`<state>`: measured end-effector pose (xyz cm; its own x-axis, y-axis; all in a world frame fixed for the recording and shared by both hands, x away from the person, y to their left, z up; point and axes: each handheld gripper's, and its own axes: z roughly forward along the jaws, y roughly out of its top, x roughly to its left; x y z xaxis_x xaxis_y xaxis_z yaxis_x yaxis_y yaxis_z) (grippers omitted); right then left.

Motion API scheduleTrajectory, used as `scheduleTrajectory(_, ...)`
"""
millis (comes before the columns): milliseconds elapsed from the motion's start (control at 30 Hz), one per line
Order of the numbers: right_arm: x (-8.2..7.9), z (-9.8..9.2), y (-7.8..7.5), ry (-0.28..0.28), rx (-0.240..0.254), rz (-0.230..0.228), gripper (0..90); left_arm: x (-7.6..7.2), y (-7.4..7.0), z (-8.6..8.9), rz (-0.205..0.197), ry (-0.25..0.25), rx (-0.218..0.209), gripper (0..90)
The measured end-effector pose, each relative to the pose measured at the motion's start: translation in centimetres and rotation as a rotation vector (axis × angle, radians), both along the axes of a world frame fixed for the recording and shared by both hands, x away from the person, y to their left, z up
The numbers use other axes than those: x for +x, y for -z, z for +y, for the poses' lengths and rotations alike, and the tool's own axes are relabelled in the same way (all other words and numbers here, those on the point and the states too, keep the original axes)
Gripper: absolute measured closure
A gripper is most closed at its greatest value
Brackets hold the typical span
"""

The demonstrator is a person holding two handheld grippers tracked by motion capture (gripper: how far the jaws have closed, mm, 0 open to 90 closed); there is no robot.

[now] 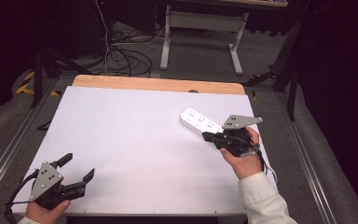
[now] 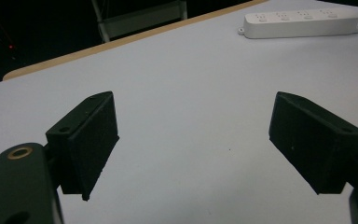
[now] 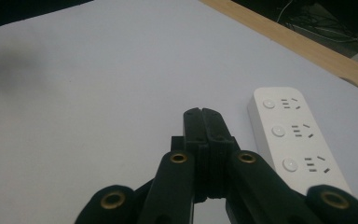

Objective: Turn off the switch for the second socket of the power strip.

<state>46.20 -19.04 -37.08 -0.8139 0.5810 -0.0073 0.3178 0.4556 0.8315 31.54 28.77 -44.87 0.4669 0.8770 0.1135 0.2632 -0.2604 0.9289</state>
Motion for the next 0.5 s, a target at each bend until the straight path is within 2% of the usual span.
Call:
scheduleTrajectory(400, 3.6, 0.7, 0.5, 0.076, -0.02, 0.009, 90.0, 0.0, 0.0, 0.0, 0.001, 0.004, 0.003, 16.4)
scheduleTrajectory(500, 4.4, 0.8, 0.9, 0.08, -0.001, 0.028, 90.0, 0.0, 0.0, 0.0, 0.003, 0.008, 0.003, 16.4)
